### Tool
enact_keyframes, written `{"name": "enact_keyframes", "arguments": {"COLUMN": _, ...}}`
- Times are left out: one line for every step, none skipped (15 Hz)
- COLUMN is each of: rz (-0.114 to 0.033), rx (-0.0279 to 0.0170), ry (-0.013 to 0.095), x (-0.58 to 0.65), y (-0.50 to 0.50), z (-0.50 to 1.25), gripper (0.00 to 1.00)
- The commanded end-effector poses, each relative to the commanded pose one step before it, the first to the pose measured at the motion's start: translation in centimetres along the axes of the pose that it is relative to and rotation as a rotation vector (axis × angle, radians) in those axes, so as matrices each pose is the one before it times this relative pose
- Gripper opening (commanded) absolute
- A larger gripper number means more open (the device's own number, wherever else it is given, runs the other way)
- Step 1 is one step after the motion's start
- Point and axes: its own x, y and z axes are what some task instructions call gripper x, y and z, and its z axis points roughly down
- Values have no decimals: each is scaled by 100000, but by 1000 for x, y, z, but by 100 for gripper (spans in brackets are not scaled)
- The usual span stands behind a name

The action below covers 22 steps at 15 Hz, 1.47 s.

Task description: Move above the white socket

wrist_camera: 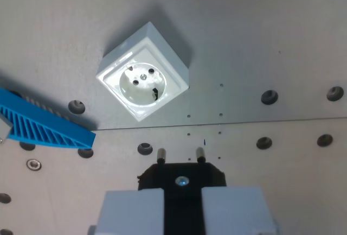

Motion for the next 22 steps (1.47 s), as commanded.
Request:
{"name": "enact_keyframes", "arguments": {"rz": -18643, "rx": -1187, "ry": 9751, "x": -601, "y": -285, "z": 1330, "gripper": 0}}
{"name": "enact_keyframes", "arguments": {"rz": -2348, "rx": -112, "ry": -237, "x": -88, "y": -114, "z": 329, "gripper": 0}}
{"name": "enact_keyframes", "arguments": {"rz": -2013, "rx": -82, "ry": -253, "x": -78, "y": -121, "z": 340, "gripper": 0}}
{"name": "enact_keyframes", "arguments": {"rz": -2063, "rx": -48, "ry": -147, "x": -70, "y": -125, "z": 351, "gripper": 0}}
{"name": "enact_keyframes", "arguments": {"rz": -2323, "rx": 5, "ry": -189, "x": -62, "y": -128, "z": 363, "gripper": 0}}
{"name": "enact_keyframes", "arguments": {"rz": -2077, "rx": -52, "ry": -106, "x": -57, "y": -128, "z": 379, "gripper": 0}}
{"name": "enact_keyframes", "arguments": {"rz": -1899, "rx": -60, "ry": -247, "x": -50, "y": -128, "z": 392, "gripper": 0}}
{"name": "enact_keyframes", "arguments": {"rz": -2130, "rx": -36, "ry": 167, "x": -37, "y": -107, "z": 332, "gripper": 0}}
{"name": "enact_keyframes", "arguments": {"rz": -2100, "rx": -138, "ry": -206, "x": -36, "y": -104, "z": 341, "gripper": 0}}
{"name": "enact_keyframes", "arguments": {"rz": -1832, "rx": -144, "ry": 42, "x": -40, "y": -104, "z": 353, "gripper": 0}}
{"name": "enact_keyframes", "arguments": {"rz": -2229, "rx": -59, "ry": -170, "x": -49, "y": -107, "z": 364, "gripper": 0}}
{"name": "enact_keyframes", "arguments": {"rz": -1863, "rx": -113, "ry": 228, "x": -54, "y": -112, "z": 372, "gripper": 0}}
{"name": "enact_keyframes", "arguments": {"rz": -2094, "rx": -186, "ry": -77, "x": -58, "y": -119, "z": 378, "gripper": 0}}
{"name": "enact_keyframes", "arguments": {"rz": -1559, "rx": -274, "ry": 115, "x": -61, "y": -126, "z": 381, "gripper": 0}}
{"name": "enact_keyframes", "arguments": {"rz": -1406, "rx": -328, "ry": 117, "x": -64, "y": -130, "z": 383, "gripper": 0}}
{"name": "enact_keyframes", "arguments": {"rz": -1873, "rx": -148, "ry": 137, "x": -63, "y": -133, "z": 380, "gripper": 0}}
{"name": "enact_keyframes", "arguments": {"rz": -1541, "rx": -200, "ry": 169, "x": -65, "y": -134, "z": 379, "gripper": 0}}
{"name": "enact_keyframes", "arguments": {"rz": -1793, "rx": -324, "ry": 105, "x": -65, "y": -135, "z": 377, "gripper": 0}}
{"name": "enact_keyframes", "arguments": {"rz": -1182, "rx": -241, "ry": 166, "x": -62, "y": -136, "z": 370, "gripper": 0}}
{"name": "enact_keyframes", "arguments": {"rz": -1541, "rx": 93, "ry": -266, "x": -55, "y": -138, "z": 362, "gripper": 0}}
{"name": "enact_keyframes", "arguments": {"rz": -1549, "rx": -49, "ry": -59, "x": -45, "y": -141, "z": 352, "gripper": 0}}
{"name": "enact_keyframes", "arguments": {"rz": -1011, "rx": -198, "ry": -10, "x": -35, "y": -142, "z": 339, "gripper": 0}}
